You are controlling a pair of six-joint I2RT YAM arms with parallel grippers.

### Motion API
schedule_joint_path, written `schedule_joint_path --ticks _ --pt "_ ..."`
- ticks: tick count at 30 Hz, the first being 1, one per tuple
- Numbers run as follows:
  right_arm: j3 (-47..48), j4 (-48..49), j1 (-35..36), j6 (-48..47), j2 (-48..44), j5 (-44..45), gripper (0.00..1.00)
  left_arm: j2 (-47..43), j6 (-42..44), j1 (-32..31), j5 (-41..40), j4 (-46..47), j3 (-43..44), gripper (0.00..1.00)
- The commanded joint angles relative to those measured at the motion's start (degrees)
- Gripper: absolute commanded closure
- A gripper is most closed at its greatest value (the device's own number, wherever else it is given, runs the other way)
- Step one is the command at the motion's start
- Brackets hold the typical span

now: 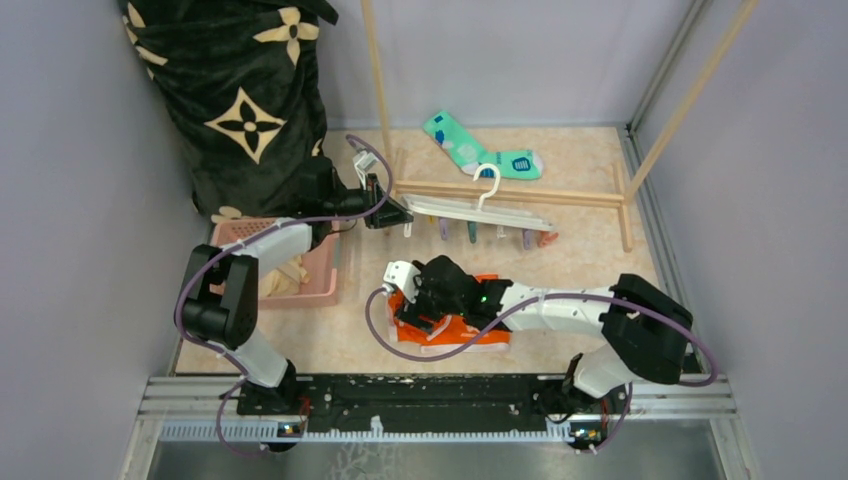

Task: Clip the underwear to the hanger
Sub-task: Adjust the underwear at the center of the board.

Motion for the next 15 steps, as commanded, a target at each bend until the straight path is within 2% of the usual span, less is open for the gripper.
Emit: schedule_joint_path --ticks 1,4,15 --pt "1.5 5.2 -1.7 3.8 0.0 -2.4 0.22 -1.9 1.9 0.4 0.6 -0.5 2.6 1.0" --pt "2.1 6.0 -2.7 4.9 0.8 -4.0 0.15 -1.9 2.1 0.5 0.7 -0.8 2.7 1.0" --pt "3.5 8.9 -2.4 9.2 4.8 -3.8 0.11 -2.0 2.5 0.9 0.7 -2.0 3.3 1.0"
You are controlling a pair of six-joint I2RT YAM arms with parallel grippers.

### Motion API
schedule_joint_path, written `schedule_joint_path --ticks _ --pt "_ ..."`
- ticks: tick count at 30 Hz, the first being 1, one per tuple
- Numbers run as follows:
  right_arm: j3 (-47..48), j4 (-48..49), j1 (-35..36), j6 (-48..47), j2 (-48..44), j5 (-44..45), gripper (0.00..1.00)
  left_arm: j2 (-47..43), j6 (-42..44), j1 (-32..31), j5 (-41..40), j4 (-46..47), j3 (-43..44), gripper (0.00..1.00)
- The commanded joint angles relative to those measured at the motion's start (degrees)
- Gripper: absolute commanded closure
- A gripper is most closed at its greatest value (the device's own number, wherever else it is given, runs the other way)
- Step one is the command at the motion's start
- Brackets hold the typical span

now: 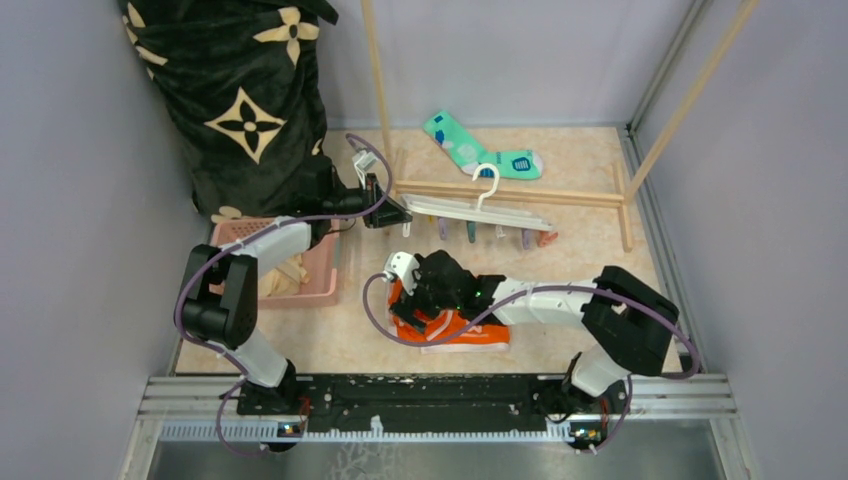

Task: Clip the underwear to the hanger
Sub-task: Adjust the underwear at the center of the board.

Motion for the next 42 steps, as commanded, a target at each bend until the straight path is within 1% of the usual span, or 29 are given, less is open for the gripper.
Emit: schedule_joint_path --ticks 1,8,10,13,16,18,20,21,23,24,27,30,33,34,35,37,40,42 --pt "3.2 4.3 0.2 2.8 1.1 0.5 0.11 -2.0 1.1 0.6 1.0 0.6 2.4 1.0" --pt "6.4 3.5 1.2 2.2 4.4 3.1 0.12 -1.6 0.6 0.8 1.3 0.5 2.9 1.0" --pt "7.1 3.8 1.2 2.6 4.9 3.6 0.17 -1.6 0.7 0.8 1.2 0.5 2.8 1.0" --pt "8.1 3.2 1.2 3.1 5.7 3.1 0.28 -1.6 0.6 0.9 1.2 0.3 2.9 1.0" --pt "8.6 2.2 1.2 3.4 6.4 2.5 0.36 -1.5 0.5 1.0 1.3 0.1 3.0 1.0" --pt "8.2 1.7 1.2 3.7 6.2 2.6 0.36 -1.4 0.6 1.1 1.3 0.1 3.0 1.0" --pt "7.4 1.7 1.2 4.2 5.7 3.1 0.29 -1.3 0.5 1.2 1.3 0.0 3.1 1.0" --pt "6.9 1.8 1.2 4.4 5.2 3.3 0.27 -1.3 0.4 1.2 1.3 0.0 3.1 1.0" --pt "6.3 1.6 1.2 4.8 4.5 3.3 0.27 -1.1 0.3 1.3 1.4 0.0 3.2 1.0" --pt "6.1 1.3 1.2 5.1 4.3 3.1 0.29 -1.0 0.2 1.3 1.5 0.0 3.3 1.0" --pt "5.9 0.2 1.3 5.7 4.2 2.2 0.38 -0.8 0.0 1.4 1.5 -0.1 3.4 1.0" --pt "5.6 0.0 1.2 6.2 4.3 1.5 0.56 -0.8 0.0 1.5 1.6 -0.1 3.4 1.0" --pt "6.0 -0.2 1.2 6.5 4.4 0.6 0.77 -0.8 -0.1 1.5 1.6 -0.1 3.4 1.0" --pt "6.3 -0.3 1.2 6.6 4.6 0.2 0.83 -0.7 -0.1 1.5 1.5 -0.1 3.5 1.0" --pt "6.6 -0.2 1.3 6.5 4.7 0.0 0.87 -0.6 -0.2 1.5 1.6 -0.1 3.5 1.0" --pt "7.4 0.1 1.2 6.4 5.0 -0.6 0.99 -0.6 -0.3 1.5 1.6 -0.1 3.6 1.0" --pt "9.8 -0.3 1.0 4.0 6.0 -2.2 1.0 -0.5 -0.3 1.5 1.7 -0.1 3.6 1.0" --pt "12.3 -2.0 0.4 2.1 7.3 -4.9 1.0 -0.5 -0.3 1.6 1.7 -0.1 3.5 1.0"
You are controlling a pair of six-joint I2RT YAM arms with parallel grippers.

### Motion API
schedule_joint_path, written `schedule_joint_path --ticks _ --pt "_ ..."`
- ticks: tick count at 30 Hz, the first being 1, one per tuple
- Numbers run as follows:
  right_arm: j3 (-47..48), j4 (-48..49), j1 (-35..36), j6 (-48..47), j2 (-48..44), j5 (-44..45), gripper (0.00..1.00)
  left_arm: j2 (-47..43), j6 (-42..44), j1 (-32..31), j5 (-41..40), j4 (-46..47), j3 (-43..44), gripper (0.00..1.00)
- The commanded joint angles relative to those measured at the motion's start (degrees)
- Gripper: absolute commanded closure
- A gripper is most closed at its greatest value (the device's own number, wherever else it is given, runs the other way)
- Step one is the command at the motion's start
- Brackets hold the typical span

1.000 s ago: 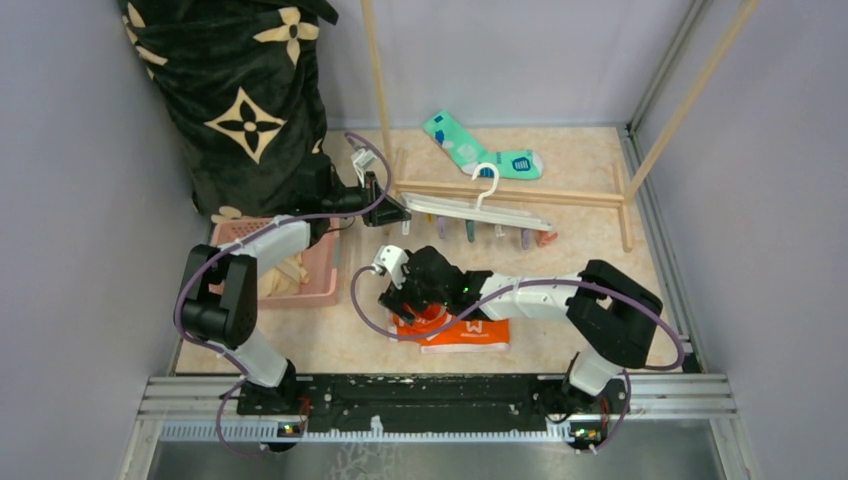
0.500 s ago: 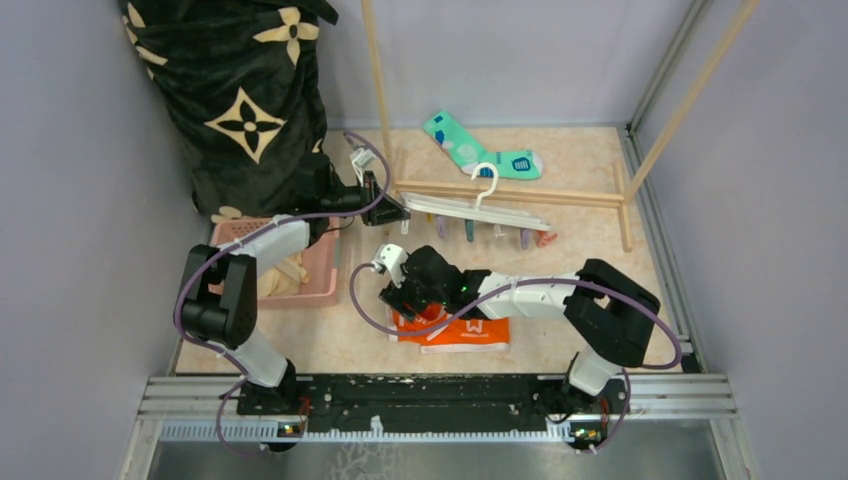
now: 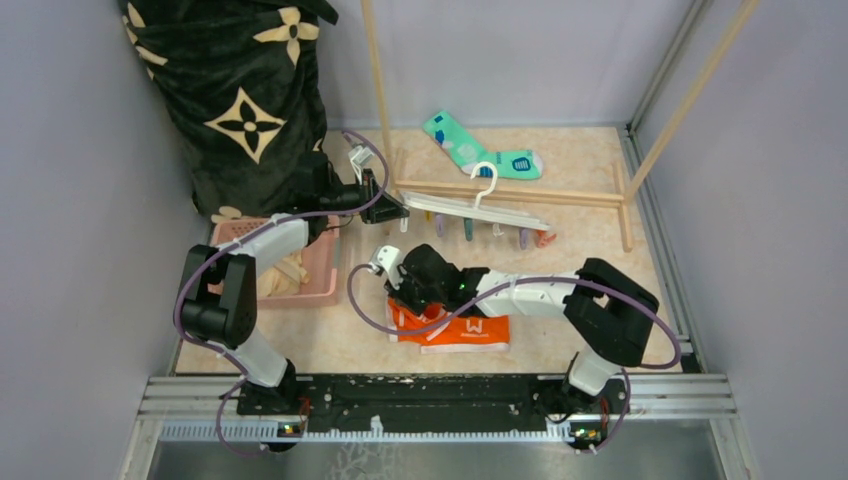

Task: Clip the underwear to the hanger
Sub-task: Adjust the underwear at the center of the board.

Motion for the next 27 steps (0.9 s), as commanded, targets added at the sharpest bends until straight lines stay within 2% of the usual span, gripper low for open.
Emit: schedule_joint_path --ticks 1,3,4,5,6,10,13,14,15,19,23,27 --pt "7.2 -0.6 -0.9 -3.8 2.6 -5.9 1.0 -0.5 -0.2 0.4 1.6 1.0 2.0 1.0" --pt "9.2 -2.1 -1.3 -4.9 4.8 -7.2 1.0 -0.5 -0.2 0.5 1.6 1.0 2.0 1.0" --pt "9.7 -2.7 -1.3 -5.3 5.1 -7.2 0.91 -0.6 -0.2 0.4 1.6 0.9 2.0 1.0" --pt "9.7 -2.5 -1.3 -5.3 4.9 -7.1 0.76 -0.6 -0.2 0.4 1.6 0.9 2.0 1.0" --pt "8.9 -1.3 -1.3 -4.8 4.4 -6.5 0.65 -0.6 -0.1 0.4 1.6 0.9 2.0 1.0" --pt "4.5 4.6 -1.6 -0.9 -0.8 -3.9 0.44 -0.5 -0.2 0.5 1.7 0.8 2.1 1.0" --pt "2.6 7.0 -2.1 1.6 -4.5 -2.7 0.4 -0.4 -0.3 0.6 1.8 0.8 2.2 1.0" --pt "1.8 7.7 -2.4 2.3 -5.7 -2.7 0.54 -0.4 -0.4 0.6 1.8 0.8 2.2 1.0" --pt "1.4 8.0 -2.7 3.0 -6.9 -1.8 0.21 -0.3 -0.4 0.7 1.7 0.8 2.2 1.0" --pt "0.8 5.1 -3.5 3.0 -12.2 -0.4 0.02 -0.3 -0.5 0.8 1.7 0.7 2.2 1.0" --pt "-6.4 9.7 -3.9 3.8 -18.8 2.0 0.01 -0.3 -0.6 0.9 1.8 0.7 2.4 1.0" --pt "-10.3 8.4 -6.4 3.7 -20.1 -6.7 0.03 -0.3 -0.5 1.0 1.7 0.6 2.4 1.0"
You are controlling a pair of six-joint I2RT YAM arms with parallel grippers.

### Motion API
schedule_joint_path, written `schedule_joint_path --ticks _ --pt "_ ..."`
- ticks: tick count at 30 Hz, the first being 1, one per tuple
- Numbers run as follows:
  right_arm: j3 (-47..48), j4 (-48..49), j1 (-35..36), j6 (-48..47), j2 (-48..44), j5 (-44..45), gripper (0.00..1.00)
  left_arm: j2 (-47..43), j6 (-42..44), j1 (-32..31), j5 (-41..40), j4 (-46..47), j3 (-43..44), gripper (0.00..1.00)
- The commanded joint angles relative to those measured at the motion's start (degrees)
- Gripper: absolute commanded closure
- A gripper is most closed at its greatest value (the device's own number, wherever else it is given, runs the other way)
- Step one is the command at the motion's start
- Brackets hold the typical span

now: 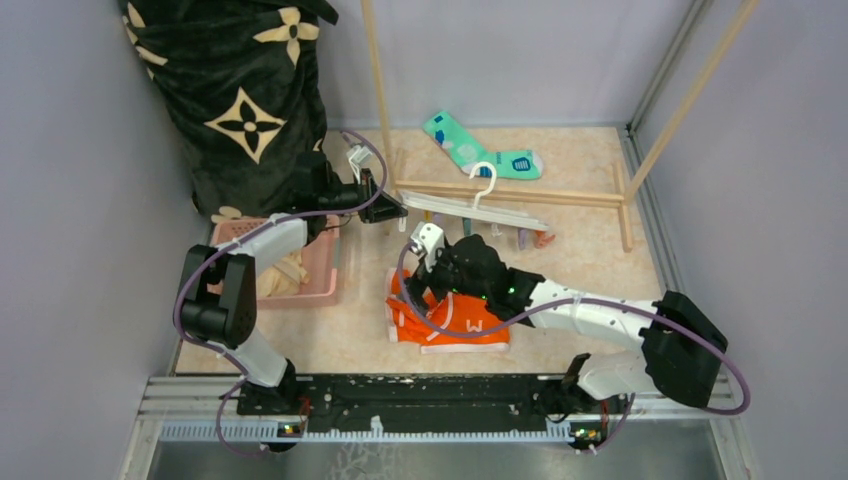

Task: Clip the underwear to the hanger
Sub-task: Adjust the underwear at the center of the board.

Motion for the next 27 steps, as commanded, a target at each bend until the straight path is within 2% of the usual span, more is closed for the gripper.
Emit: schedule_joint_path --ticks 1,5,16,27 --pt "-4.6 2.8 -2.3 1.2 -1.3 -7.4 0.05 -0.2 -0.4 0.5 1.7 0.9 2.4 1.0" --pt "-10.2 10.1 -2.4 0.5 -1.3 -8.5 0.12 -0.1 -0.5 0.6 1.8 0.9 2.4 1.0" --pt "-8.4 17.2 -2.5 -4.7 8.0 -12.7 0.25 -0.3 -0.7 0.6 2.2 1.7 2.1 1.0" --pt "-9.7 23.0 -4.2 -4.0 11.9 -13.2 0.29 0.0 -1.3 0.6 2.6 2.0 2.1 1.0"
